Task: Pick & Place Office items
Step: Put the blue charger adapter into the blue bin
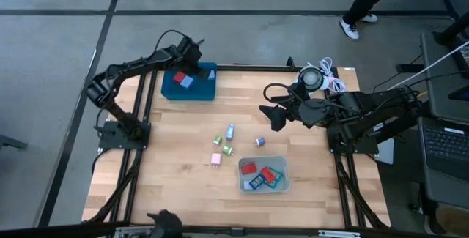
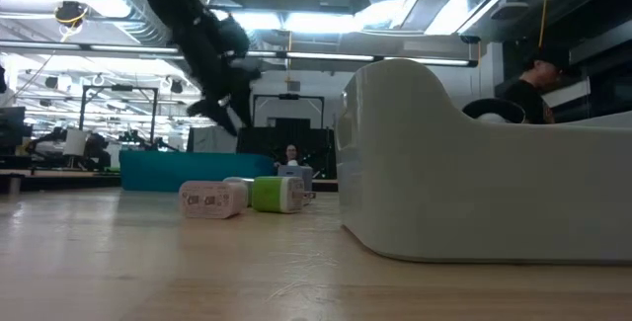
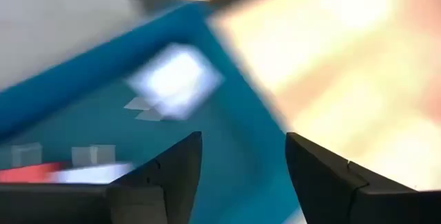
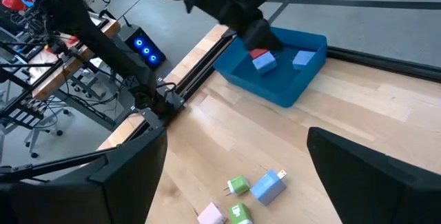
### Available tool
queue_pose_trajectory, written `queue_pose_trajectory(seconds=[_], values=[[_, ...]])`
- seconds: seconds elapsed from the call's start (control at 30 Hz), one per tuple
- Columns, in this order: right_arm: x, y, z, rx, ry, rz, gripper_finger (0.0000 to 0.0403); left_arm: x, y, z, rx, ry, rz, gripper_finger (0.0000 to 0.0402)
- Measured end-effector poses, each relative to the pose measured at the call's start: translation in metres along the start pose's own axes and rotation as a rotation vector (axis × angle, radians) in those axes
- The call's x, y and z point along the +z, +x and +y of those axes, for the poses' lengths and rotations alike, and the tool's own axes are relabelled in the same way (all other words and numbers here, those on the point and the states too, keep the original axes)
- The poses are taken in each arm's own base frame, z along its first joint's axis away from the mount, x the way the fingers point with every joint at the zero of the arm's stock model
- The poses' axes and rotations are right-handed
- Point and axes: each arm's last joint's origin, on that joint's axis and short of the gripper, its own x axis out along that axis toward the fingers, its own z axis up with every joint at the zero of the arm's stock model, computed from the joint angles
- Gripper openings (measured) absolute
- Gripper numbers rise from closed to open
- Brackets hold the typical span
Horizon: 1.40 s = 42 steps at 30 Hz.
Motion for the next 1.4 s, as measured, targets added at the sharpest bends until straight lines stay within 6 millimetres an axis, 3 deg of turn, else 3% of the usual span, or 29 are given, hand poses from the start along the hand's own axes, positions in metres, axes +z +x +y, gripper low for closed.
queue_pose_trajectory(seconds=[0.17, 0.27, 0.5, 0.67, 0.77, 0.97, 1.4], values=[[0.000, 0.000, 0.000, 0.000, -0.010, 0.000, 0.0355, -0.018, -0.028, -0.043, -0.363, 0.140, 0.104, 0.0183], [0.000, 0.000, 0.000, 0.003, -0.014, 0.003, 0.0355, -0.039, -0.040, -0.074, -0.455, 0.205, 0.201, 0.0177], [-0.002, -0.002, 0.002, 0.017, -0.017, 0.016, 0.0355, -0.103, -0.056, -0.134, -0.345, 0.213, 0.452, 0.0194], [-0.005, -0.004, 0.004, 0.026, -0.022, 0.019, 0.0355, -0.134, -0.058, -0.175, -0.289, 0.180, 0.386, 0.0207], [-0.006, -0.005, 0.005, 0.029, -0.025, 0.020, 0.0355, -0.141, -0.047, -0.194, -0.273, 0.026, 0.320, 0.0209], [-0.009, -0.008, 0.008, 0.049, -0.032, 0.028, 0.0355, -0.143, -0.011, -0.202, -0.183, -0.279, 0.327, 0.0205], [-0.009, -0.017, 0.008, 0.088, -0.074, 0.043, 0.0355, -0.141, 0.044, -0.194, -0.070, -0.289, 0.308, 0.0205]])
